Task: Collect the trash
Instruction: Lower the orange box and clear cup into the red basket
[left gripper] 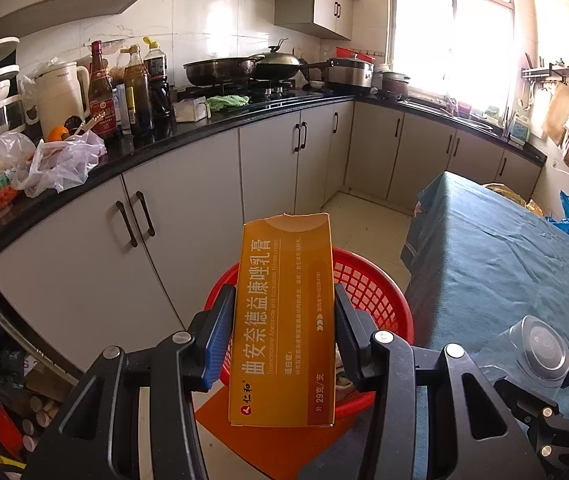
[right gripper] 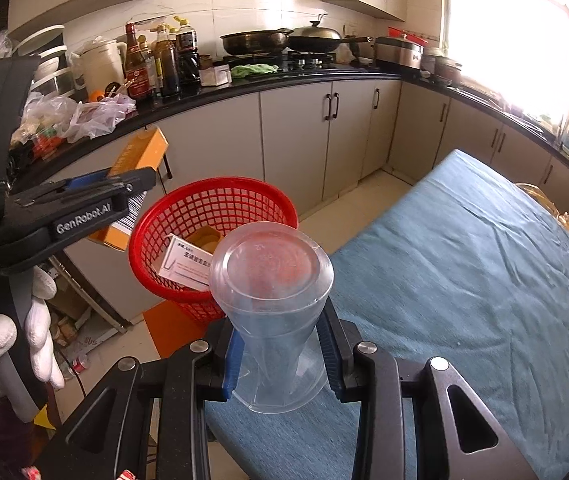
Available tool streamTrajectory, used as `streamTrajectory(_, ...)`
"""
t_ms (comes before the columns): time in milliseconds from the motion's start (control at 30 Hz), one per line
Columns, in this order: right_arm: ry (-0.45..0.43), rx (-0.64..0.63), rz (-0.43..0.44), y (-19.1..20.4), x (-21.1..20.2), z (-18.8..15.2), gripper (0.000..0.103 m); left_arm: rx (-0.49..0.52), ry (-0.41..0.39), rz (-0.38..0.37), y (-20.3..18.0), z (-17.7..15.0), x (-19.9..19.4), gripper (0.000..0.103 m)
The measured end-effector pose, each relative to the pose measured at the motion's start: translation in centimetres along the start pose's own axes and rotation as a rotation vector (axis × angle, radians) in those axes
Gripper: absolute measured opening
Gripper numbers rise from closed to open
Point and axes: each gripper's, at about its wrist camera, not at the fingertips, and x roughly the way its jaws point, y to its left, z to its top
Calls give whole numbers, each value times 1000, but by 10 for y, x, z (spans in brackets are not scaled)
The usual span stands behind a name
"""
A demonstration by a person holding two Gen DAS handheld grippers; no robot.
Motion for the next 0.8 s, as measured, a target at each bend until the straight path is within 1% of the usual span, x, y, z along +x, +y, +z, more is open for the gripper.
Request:
streamTrajectory(333,-27,-20,32,9,14,24,37,-3,0,0,3,10,11,46)
streamTrajectory(467,-40,-29,49,15,21,33,37,-4,4,-7,6,18,20,46)
streamTrajectory(633,-48,-22,70,18,32,44,37,-7,2,3,11,28,29,46)
streamTrajectory(800,-49,-15,72,18,39,48,37,-24,24,-6,19,33,40,46)
